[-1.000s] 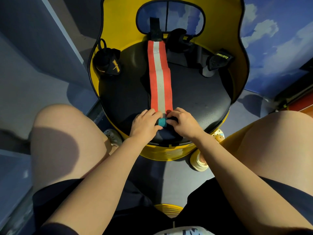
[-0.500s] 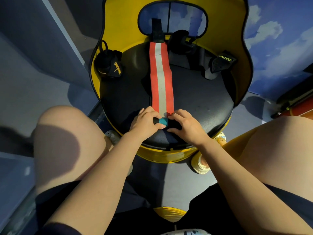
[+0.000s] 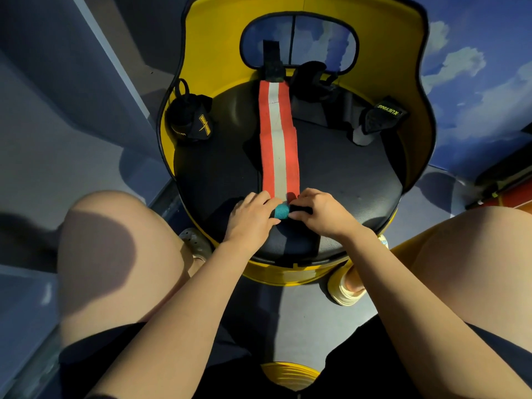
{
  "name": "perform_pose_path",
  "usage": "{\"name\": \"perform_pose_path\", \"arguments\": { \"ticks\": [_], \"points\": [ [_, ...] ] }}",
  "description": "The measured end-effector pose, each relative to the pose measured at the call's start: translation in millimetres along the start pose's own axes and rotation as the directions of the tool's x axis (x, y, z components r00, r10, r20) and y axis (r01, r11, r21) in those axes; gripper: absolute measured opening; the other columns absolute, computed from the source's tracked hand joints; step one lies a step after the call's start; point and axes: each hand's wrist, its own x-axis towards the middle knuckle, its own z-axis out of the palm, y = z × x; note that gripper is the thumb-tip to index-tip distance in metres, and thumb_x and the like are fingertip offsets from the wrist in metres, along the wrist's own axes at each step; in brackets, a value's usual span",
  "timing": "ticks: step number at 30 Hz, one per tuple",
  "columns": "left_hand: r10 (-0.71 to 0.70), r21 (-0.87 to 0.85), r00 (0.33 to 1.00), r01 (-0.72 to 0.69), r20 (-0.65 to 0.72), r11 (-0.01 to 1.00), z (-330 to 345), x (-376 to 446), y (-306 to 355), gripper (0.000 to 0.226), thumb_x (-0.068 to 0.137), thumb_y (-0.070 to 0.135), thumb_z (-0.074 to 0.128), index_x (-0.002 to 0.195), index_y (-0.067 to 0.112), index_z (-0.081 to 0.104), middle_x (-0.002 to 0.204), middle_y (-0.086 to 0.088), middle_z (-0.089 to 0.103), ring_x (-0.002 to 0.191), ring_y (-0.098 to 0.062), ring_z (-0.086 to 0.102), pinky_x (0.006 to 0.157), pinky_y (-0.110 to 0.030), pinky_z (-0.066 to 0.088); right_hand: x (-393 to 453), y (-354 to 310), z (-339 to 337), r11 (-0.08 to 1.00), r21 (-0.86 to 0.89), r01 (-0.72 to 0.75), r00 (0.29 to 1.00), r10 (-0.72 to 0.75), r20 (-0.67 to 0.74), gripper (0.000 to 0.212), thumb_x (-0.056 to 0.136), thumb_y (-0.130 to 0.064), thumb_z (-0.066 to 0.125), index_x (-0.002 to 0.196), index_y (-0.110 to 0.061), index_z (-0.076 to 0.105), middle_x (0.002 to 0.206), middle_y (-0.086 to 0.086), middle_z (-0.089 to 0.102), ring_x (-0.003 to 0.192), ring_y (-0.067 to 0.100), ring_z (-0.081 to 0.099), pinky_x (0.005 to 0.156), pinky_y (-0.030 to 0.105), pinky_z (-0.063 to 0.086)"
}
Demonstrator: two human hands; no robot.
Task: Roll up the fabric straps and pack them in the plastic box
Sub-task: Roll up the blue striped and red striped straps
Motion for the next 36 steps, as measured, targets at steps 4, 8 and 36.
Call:
{"name": "perform_pose_path", "arguments": {
  "ticks": [4, 8, 36],
  "points": [
    [-0.217, -0.256, 0.976, 0.218, 0.035, 0.942, 3, -2, 8, 0.037, 0.09, 0.023, 0.06, 0.126, 0.023, 0.052, 0.134, 0.001, 0.04, 0.123, -0.022, 0.041, 0.095, -0.033, 0.043, 2, -2, -1, 0.994, 0.07, -0.086, 0.995, 0.089, -0.048, 0.034, 0.087, -0.026, 0.065, 0.12, -0.016, 0.064, 0.13, 0.009, 0.05, 0.124, 0.018, 0.044, 0.101, 0.021, 0.031],
    [-0.34, -0.525, 0.935, 0.343, 0.106, 0.779, 3, -3, 16, 0.034, 0.088, 0.008, 0.061, 0.12, 0.018, 0.055, 0.146, 0.0, 0.033, 0.135, -0.02, 0.033, 0.103, -0.026, 0.034, 0, -6, 8, 0.98, 0.159, -0.121, 0.989, 0.133, -0.066, 0.033, 0.088, -0.018, 0.062, 0.121, -0.011, 0.061, 0.138, 0.007, 0.051, 0.126, 0.023, 0.047, 0.092, 0.014, 0.031],
    [-0.142, -0.302, 0.963, 0.209, 0.228, 0.93, -21, 36, -8, 0.037, 0.088, 0.019, 0.063, 0.124, 0.016, 0.055, 0.13, 0.001, 0.048, 0.121, -0.02, 0.046, 0.096, -0.034, 0.042, 3, -3, 18, 0.986, -0.097, 0.134, 0.951, -0.155, -0.267, 0.041, 0.081, -0.02, 0.07, 0.12, -0.014, 0.059, 0.113, 0.006, 0.056, 0.101, 0.026, 0.052, 0.078, 0.038, 0.051]
  ]
}}
